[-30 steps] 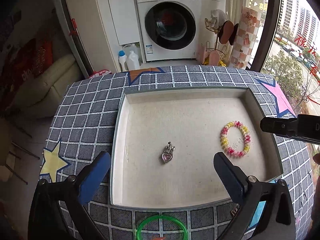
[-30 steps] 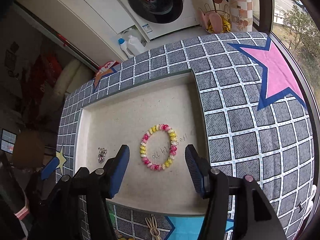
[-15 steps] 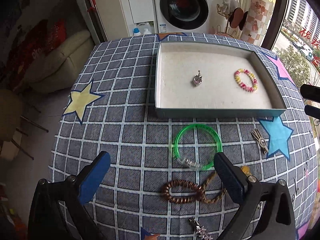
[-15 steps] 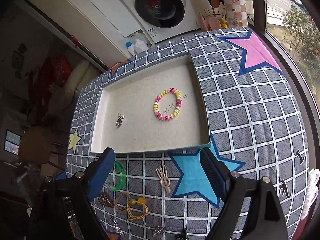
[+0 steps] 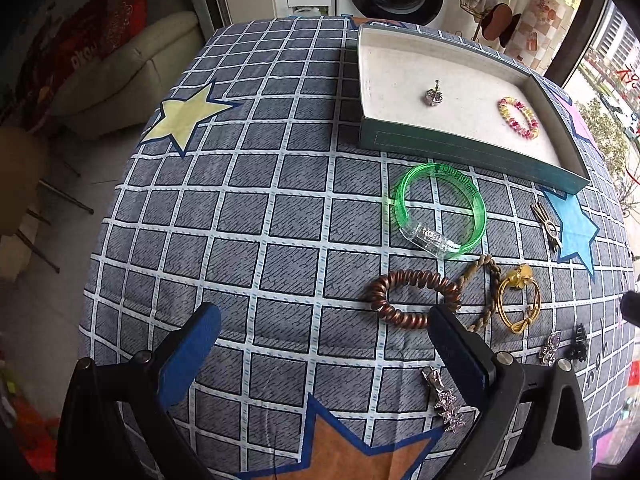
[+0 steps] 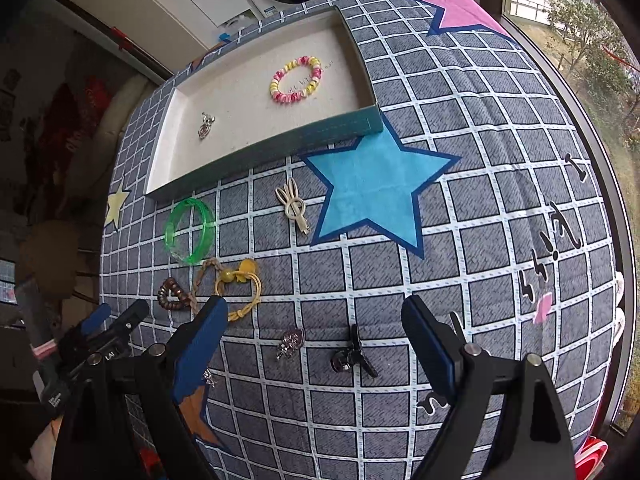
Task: Organize jewelry
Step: 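Grasp the brown coiled hair tie with the left tool while the right tool grasps the black claw clip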
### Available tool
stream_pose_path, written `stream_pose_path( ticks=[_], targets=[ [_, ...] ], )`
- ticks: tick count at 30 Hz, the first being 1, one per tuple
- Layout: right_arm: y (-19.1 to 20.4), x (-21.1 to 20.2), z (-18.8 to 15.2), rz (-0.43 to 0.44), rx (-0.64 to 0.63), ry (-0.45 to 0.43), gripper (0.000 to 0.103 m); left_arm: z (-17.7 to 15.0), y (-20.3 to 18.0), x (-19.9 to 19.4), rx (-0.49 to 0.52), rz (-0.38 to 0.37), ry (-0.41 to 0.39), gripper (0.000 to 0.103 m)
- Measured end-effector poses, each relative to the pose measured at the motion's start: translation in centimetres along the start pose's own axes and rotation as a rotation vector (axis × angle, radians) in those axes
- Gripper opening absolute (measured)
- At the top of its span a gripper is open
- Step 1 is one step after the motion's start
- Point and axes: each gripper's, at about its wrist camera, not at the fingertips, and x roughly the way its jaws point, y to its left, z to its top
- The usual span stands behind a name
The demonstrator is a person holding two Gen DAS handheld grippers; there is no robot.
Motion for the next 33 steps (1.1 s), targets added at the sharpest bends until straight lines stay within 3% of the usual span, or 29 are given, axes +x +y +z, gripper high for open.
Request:
stream_pose_path(
  ticks=[6,14,30,33],
  targets=[
    [-1.3,0.4,-2.8,-0.074,0.029,0.037,0.09,-0.3,0.3,1.4,-0.008,-0.042,0.054,0.103],
    [-2.1,1.4,-4.7,-0.153,0.035,0.069,0.09,0.5,-0.5,2.7,0.012,-0.036,0.065,0.103],
    [-0.2,4.9,-3.9,-0.246,-0.066,0.1,0.09,1.0,-1.7,4.9,0.061,-0.023,0.093,0.102],
    [0.3,5.4,-3.9,-0.261,-0.084,0.1,0.085,1.0,-1.5,4.7,0.066,-0.038,0.084,0.095]
  ],
)
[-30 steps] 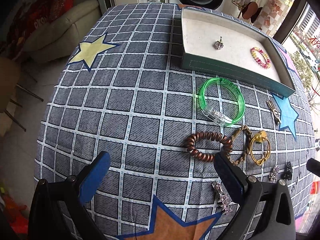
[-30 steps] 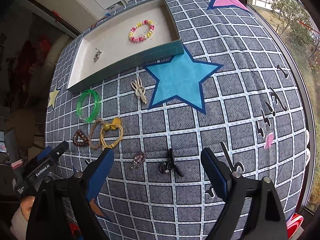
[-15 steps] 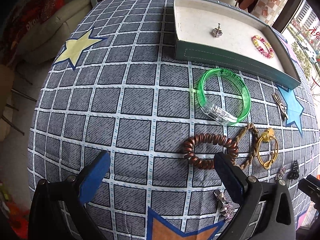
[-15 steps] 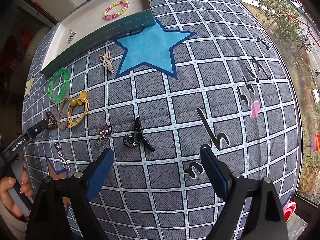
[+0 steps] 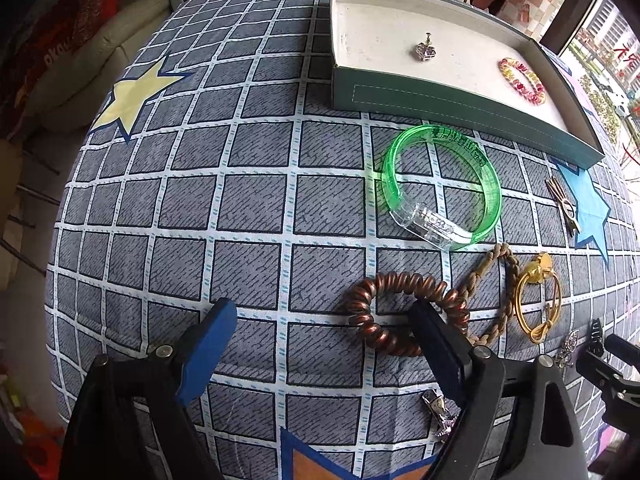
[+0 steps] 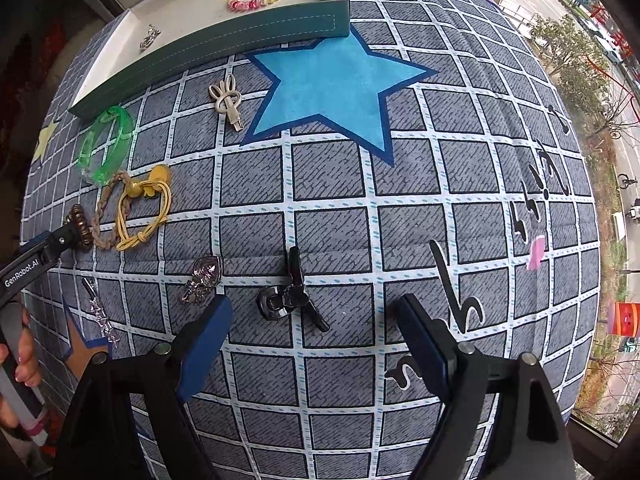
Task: Organize jewelry
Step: 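Grasp the brown coiled hair tie with the left tool while the right tool grasps the black claw clip, then carry the hair tie with the left tool into the tray while the right tool releases the clip there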
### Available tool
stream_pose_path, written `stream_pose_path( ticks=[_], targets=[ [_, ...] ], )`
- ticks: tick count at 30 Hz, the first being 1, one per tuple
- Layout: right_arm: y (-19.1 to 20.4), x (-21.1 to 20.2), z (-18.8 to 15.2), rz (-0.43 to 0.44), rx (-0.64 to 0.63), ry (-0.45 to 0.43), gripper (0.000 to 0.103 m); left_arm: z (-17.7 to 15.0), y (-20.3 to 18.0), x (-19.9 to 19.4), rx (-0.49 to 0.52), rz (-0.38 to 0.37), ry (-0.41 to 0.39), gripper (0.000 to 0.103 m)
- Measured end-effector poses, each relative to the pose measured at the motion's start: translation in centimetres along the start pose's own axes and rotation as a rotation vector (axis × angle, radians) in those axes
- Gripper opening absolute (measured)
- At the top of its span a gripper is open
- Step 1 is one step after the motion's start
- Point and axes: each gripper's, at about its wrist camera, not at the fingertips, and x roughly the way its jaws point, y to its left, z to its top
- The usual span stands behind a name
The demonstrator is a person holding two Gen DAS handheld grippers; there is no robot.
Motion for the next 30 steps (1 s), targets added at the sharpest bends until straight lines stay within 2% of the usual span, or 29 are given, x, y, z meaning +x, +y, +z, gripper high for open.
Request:
stream_pose_path(
  ticks=[2,5,8,10,11,13,17,24,30],
  targets=[
    [0.9,0.2,0.0,-0.025,-0.031,-0.007,0.081,-0.1,-0.4,-0.3,0.02,-0.005,-0.011,0.089],
    [1.7,0.4,-0.2,-0.047,-0.061,-0.016,0.071,-0.4,-1.5,-0.7,0.055,-0.017,-0.026,0.074],
    [2.0,0.2,-0.3,-0.067,-0.085,-0.024,0.059,-0.5,-2.3,-1.0,0.082,-0.026,-0.039,0.053],
    [2.4,0.1,-0.4,-0.078,-0.108,-0.029,0.049,-0.4,-2.9,-1.1,0.094,-0.028,-0.041,0.033],
    [2.5,0.1,-0.3,-0.078,-0.116,-0.031,0.047,-0.4,-3.0,-1.1,0.095,-0.033,-0.041,0.028],
    [3.1,-0.6,-0.4,-0.08,-0.125,-0.038,0.029,-0.4,-3.1,-1.2,0.086,-0.059,-0.038,0.026],
    [2.9,-1.1,-0.4,-0.043,-0.092,-0.04,0.027,-0.6,-1.8,-1.7,0.063,-0.086,-0.046,0.026],
    [0.8,-2.3,0.5,0.097,0.006,-0.047,0.026,-0.7,-1.5,-3.9,0.042,-0.128,-0.075,0.026],
    [0.3,-3.5,2.3,0.153,0.036,-0.065,0.026,0.2,-0.9,-6.1,0.044,-0.169,-0.11,0.026]
  ],
)
